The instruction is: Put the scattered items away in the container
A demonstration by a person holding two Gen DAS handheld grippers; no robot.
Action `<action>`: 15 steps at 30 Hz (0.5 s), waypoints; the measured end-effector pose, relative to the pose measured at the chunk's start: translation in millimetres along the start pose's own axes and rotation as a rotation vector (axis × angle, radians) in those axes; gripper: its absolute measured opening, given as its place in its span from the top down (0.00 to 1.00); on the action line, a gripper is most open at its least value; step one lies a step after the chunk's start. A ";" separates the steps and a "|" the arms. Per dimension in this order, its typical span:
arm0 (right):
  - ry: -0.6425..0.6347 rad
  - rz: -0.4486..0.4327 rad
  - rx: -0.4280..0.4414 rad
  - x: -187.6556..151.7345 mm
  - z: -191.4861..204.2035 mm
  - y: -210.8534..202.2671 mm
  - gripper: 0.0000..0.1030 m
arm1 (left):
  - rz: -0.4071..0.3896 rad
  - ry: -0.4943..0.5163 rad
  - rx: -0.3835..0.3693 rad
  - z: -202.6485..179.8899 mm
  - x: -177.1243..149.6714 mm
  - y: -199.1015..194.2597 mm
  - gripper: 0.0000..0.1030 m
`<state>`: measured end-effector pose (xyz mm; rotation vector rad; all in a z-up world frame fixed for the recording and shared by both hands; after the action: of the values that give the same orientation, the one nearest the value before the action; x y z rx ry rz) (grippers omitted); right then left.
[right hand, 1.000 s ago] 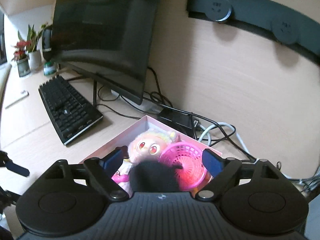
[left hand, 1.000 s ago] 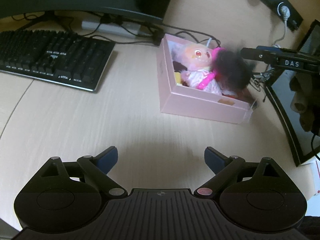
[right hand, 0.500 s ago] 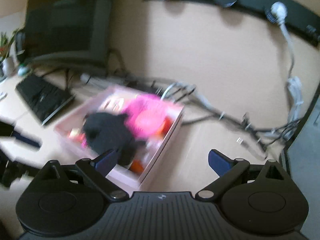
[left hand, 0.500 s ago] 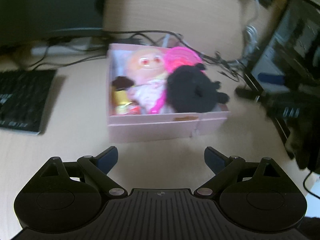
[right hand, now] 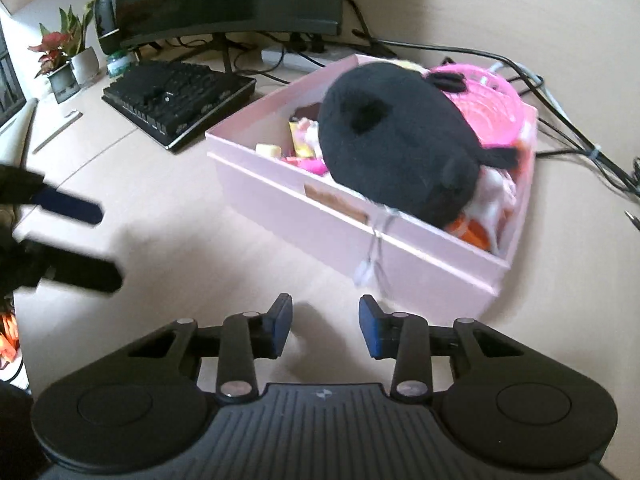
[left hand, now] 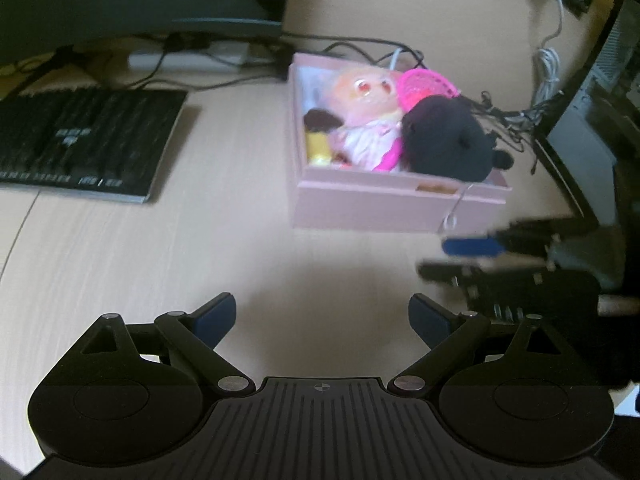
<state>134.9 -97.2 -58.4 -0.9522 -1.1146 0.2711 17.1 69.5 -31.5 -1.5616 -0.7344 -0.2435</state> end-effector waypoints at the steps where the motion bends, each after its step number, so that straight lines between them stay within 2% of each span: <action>1: -0.003 -0.007 0.003 3.4 -0.2 0.7 0.66 | 0.001 -0.005 0.006 3.1 -2.9 -1.9 0.06; 5: -0.007 -0.065 0.059 20.7 4.1 -14.9 0.68 | -0.012 -0.043 0.035 17.3 -10.1 -10.8 0.06; 9: -0.022 -0.193 0.103 52.1 9.0 -42.0 0.68 | -0.021 -0.093 0.058 30.4 -15.8 -16.9 0.06; 12: -0.012 -0.258 0.067 79.1 3.6 -43.7 0.68 | -0.023 -0.111 0.058 33.7 -19.1 -18.9 0.06; 15: 0.021 -0.280 0.015 99.0 -9.2 -38.6 0.67 | -0.029 -0.119 0.055 33.8 -20.9 -19.9 0.06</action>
<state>177.8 -63.4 33.1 -0.7728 -1.2087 0.0410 -19.6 94.6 -32.0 -1.5241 -0.8504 -0.1514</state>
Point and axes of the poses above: each gripper's, at about its wrist camera, not at the fingertips, and y roughly the way its jaws point, z to its left, x to its top, the point moved 2 cm from there along y, roughly the way its jaws point, and after that the axes turned 3 degrees about x, right-handed, at the moved point
